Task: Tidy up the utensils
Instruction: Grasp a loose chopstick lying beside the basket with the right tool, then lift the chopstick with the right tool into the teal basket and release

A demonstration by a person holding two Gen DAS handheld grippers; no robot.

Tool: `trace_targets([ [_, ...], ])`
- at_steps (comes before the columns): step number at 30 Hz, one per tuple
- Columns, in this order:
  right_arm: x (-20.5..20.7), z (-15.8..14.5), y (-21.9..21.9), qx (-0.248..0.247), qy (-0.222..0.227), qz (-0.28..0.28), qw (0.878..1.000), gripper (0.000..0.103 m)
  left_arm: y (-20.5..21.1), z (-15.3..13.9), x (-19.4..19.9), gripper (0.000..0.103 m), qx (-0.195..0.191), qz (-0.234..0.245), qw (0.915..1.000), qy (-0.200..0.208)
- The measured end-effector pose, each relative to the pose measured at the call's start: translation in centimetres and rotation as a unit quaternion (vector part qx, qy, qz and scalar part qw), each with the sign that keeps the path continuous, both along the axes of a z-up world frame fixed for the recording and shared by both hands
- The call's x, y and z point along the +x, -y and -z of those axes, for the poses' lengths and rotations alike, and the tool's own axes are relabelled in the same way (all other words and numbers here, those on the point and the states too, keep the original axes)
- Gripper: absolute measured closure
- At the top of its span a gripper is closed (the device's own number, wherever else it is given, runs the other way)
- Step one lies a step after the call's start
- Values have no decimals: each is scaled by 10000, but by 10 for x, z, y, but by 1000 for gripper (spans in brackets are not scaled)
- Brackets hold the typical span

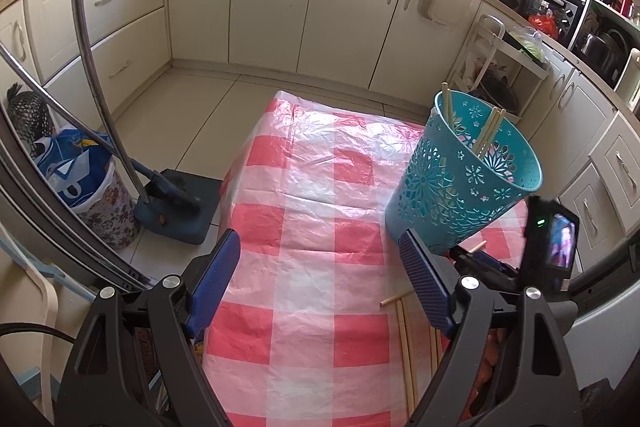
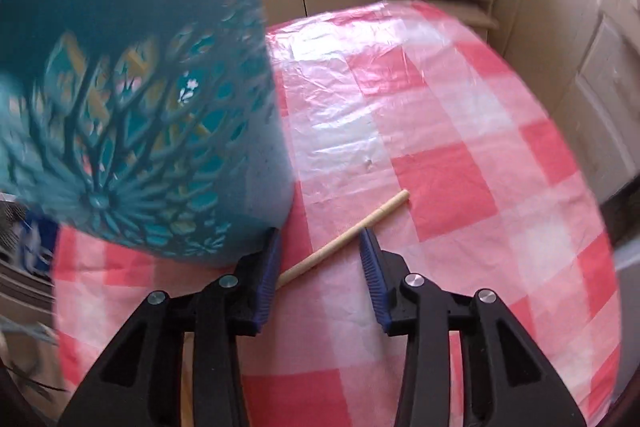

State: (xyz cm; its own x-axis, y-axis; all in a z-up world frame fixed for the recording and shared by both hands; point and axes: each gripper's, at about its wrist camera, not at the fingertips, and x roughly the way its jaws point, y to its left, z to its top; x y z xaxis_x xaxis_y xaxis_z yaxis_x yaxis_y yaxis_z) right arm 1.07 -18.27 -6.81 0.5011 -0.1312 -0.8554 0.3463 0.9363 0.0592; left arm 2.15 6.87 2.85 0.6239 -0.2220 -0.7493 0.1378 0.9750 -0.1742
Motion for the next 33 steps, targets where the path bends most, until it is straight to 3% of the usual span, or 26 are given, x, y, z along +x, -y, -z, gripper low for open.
trace_targets([
  [4,-6,2,-1,-324,14,-246,9992,76,-4,-1,0,25,-33,-42,10000,-2],
  [9,-15,0,44,-116,-37,283,9995,92,-6,0,0,25,-40,-60,10000,-12],
  [16,-13,-5,70,82,-90,355,9993,94,-1,3,1,25,0,-3,10000,-41],
  [20,-5,-7,62,36,-351,8,9994,83,1,3,1,25,12,15,10000,-46],
  [22,0,-6,53,-291,-389,-233,9985,86,2,3,1,25,6,21,10000,-43],
  [23,2,-6,52,-268,-379,-288,9985,92,2,3,0,25,11,30,10000,-41],
  [25,10,-6,53,-328,-382,-272,9984,94,4,5,-1,25,55,60,10000,-46],
  [29,21,-7,79,227,-281,43,9993,97,5,7,0,25,96,71,9999,-70],
  [33,11,-22,102,800,223,204,9963,97,4,5,1,25,46,46,10000,-66],
])
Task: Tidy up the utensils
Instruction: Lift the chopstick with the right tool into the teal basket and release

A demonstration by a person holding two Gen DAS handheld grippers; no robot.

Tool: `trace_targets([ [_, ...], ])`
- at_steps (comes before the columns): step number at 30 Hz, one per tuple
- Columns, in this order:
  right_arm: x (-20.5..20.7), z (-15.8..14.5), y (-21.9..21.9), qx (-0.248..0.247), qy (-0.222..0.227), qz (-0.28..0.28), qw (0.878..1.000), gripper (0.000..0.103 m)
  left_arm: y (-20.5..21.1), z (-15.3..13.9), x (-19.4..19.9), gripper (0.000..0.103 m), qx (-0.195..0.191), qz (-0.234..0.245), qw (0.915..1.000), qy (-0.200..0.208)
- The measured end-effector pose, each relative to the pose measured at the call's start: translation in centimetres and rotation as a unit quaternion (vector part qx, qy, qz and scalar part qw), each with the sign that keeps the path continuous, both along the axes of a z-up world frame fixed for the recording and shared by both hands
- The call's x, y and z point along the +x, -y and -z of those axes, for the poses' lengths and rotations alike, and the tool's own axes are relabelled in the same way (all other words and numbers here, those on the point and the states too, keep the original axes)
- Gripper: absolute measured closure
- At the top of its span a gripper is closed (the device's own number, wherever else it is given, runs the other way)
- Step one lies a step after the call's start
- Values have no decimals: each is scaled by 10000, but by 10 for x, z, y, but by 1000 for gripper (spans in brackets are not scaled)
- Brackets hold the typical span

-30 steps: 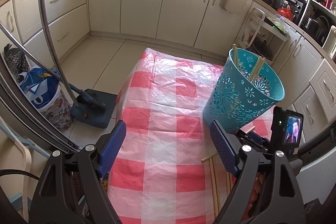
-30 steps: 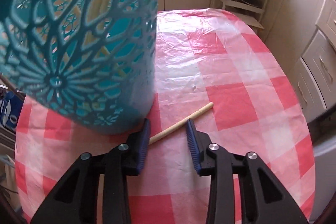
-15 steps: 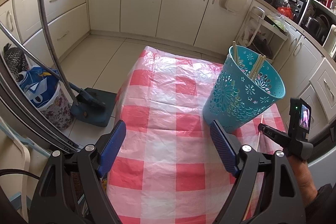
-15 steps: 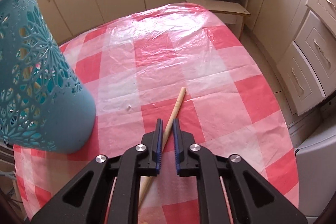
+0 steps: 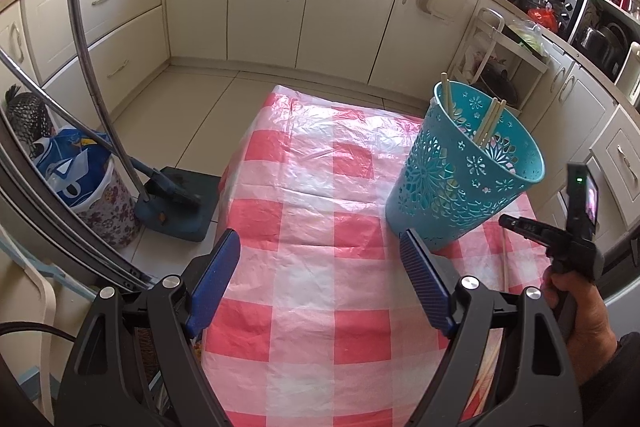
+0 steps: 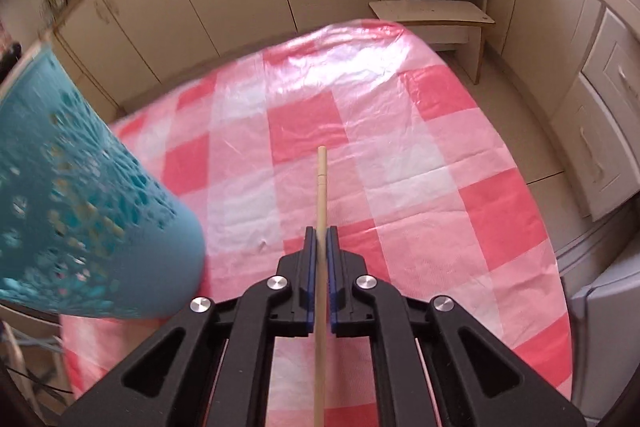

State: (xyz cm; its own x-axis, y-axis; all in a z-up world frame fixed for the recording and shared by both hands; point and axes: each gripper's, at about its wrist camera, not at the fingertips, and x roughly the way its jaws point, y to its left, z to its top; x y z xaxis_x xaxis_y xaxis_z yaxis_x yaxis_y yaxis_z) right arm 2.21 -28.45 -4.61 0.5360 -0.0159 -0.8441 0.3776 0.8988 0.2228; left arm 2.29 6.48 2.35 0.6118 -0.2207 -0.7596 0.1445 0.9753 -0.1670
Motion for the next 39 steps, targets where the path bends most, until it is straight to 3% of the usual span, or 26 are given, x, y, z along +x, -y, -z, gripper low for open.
trace_targets([
  [6,-21,-41,4,462,766,-24,9960,97,4,1,-2,25,42,64,10000,0],
  [9,-28,-78,-2,504,1292,-126,9903,97,4,1,-2,25,28,47,10000,-12],
  [12,-25,-125,-16,507,2010,-270,9779,97,3,1,-1,25,9,15,10000,-6],
  [16,-8,-192,-52,442,2998,-429,9520,97,3,2,0,25,-17,-1,10000,-20],
  [19,4,-220,-80,90,3547,-359,9343,97,2,2,0,25,-23,4,10000,-6],
  [21,14,-224,-98,-370,3775,-193,9251,97,0,2,1,25,-48,-17,10000,-14],
  [23,28,-213,-106,-684,3706,-104,9262,97,-3,2,3,25,-91,-42,9999,-37],
  [26,45,-186,-107,-600,3183,-202,9459,97,-7,-2,3,25,-140,-36,9999,-11],
  [30,34,-163,-107,-487,2854,-357,9565,83,-12,-8,0,25,-226,-40,9997,57],
  [36,-36,-165,-89,-406,2911,-283,9554,71,-21,-11,-3,25,-288,-97,9995,77],
  [39,-92,-140,-72,-248,2527,27,9672,64,-25,-12,-4,25,-337,-121,9993,63],
])
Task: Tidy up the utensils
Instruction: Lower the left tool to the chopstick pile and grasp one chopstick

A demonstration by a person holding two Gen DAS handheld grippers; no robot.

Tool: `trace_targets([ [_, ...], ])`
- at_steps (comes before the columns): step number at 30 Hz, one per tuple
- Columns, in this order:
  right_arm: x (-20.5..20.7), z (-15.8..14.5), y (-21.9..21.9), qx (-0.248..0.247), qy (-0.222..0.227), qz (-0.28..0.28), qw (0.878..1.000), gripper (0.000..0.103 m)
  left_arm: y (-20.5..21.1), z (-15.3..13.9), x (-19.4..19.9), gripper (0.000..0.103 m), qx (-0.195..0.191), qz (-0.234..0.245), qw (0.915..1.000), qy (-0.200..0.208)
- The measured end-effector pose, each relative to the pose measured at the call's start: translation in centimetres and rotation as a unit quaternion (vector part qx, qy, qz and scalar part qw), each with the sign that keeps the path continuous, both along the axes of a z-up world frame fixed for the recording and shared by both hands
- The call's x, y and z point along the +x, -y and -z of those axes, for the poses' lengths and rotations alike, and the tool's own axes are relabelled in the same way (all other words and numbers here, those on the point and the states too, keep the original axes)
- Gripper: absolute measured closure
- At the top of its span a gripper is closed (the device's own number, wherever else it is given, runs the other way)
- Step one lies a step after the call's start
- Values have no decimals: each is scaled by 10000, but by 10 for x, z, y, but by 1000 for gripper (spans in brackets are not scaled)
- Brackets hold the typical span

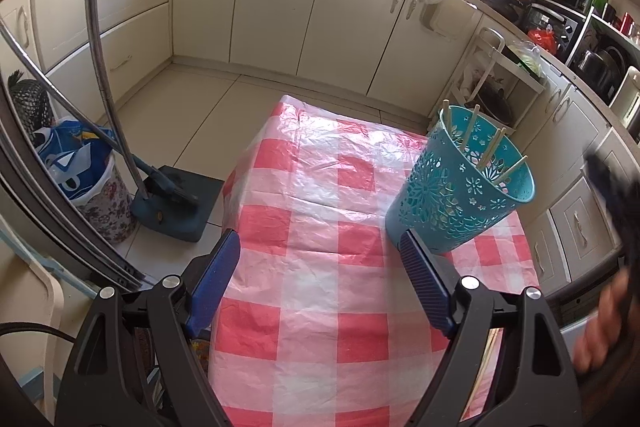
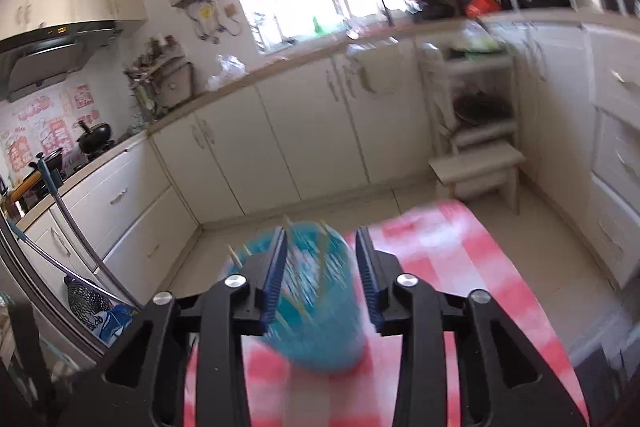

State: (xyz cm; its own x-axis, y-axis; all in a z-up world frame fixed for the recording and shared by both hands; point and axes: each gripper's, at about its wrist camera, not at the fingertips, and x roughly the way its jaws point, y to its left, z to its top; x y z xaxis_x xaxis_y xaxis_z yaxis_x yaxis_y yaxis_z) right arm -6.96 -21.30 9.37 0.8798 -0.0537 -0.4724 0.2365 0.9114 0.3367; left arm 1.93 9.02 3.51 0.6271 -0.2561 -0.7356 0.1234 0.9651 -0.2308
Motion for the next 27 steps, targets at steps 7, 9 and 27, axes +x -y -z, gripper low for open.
trace_targets([
  [7,-82,126,11,564,-2193,58,9740,72,4,1,-7,25,62,136,9999,2],
  [9,-83,142,3,457,-2371,-25,9704,76,8,4,-11,25,175,233,9996,3],
  [27,-19,162,-24,-232,-2311,-1298,9639,83,57,61,-40,25,842,1372,9851,-607],
])
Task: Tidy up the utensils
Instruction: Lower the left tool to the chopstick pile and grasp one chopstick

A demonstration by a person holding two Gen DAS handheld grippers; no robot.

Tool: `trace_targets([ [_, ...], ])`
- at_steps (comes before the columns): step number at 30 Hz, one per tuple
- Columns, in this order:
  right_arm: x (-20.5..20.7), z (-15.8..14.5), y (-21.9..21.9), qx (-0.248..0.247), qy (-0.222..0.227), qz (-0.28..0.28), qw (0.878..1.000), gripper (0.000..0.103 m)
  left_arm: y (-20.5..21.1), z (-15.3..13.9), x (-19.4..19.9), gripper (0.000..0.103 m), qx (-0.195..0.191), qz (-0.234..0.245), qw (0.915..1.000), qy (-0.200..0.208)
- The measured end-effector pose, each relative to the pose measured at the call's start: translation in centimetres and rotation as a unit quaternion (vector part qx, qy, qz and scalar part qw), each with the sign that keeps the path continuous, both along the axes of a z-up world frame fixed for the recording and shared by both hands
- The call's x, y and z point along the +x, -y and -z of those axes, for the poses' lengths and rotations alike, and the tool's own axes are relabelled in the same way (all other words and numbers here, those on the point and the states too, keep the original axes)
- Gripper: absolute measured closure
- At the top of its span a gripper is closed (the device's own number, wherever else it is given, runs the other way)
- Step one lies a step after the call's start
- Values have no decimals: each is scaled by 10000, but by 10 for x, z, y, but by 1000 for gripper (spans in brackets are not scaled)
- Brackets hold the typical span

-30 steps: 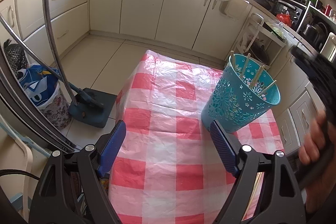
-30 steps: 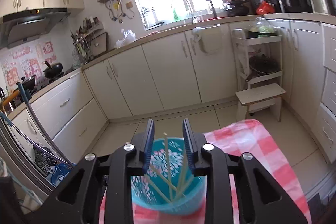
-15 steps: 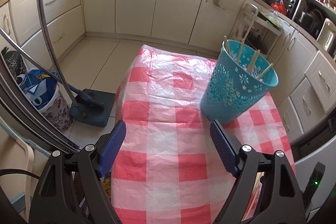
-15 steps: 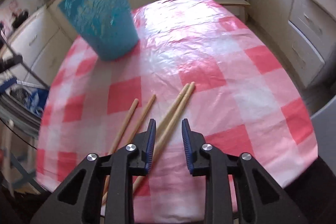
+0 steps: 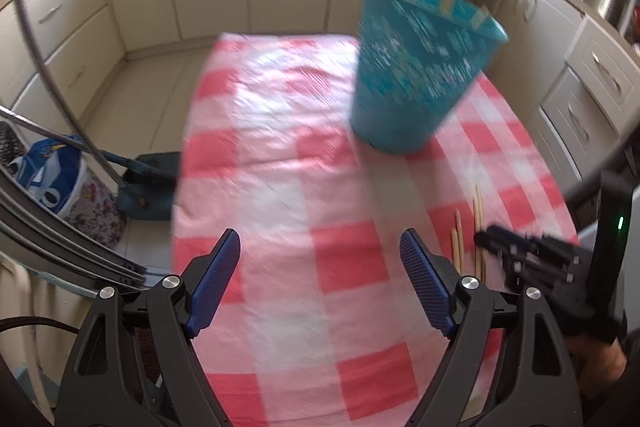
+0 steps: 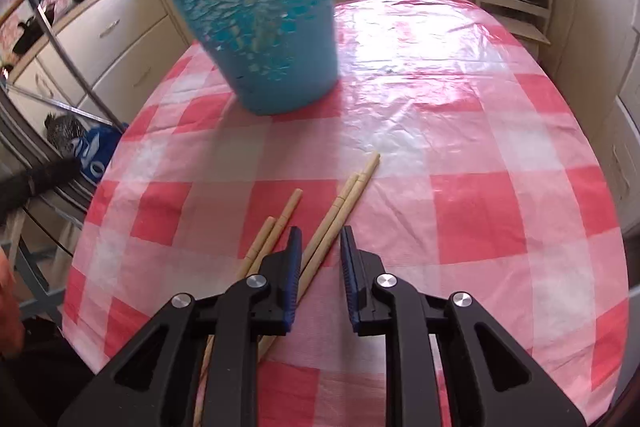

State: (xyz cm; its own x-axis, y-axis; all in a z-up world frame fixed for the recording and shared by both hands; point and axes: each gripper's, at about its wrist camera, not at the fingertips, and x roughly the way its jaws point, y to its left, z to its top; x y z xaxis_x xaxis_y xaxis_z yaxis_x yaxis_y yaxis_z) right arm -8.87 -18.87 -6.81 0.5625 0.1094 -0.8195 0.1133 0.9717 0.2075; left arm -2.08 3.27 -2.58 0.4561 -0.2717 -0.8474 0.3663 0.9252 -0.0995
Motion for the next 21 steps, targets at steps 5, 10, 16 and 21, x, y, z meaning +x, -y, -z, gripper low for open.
trace_targets([
  [5,1,-1,13,158,73,87,9998,83,40,25,-17,25,255,409,9987,-143],
  [10,-4,0,33,260,144,228,9993,83,66,38,-28,25,449,663,9967,-148],
  [16,0,-1,24,-40,242,72,9997,83,76,49,-26,25,412,704,9963,-262],
  [21,0,1,24,-98,316,20,9994,83,84,52,-26,25,388,760,9959,-288],
])
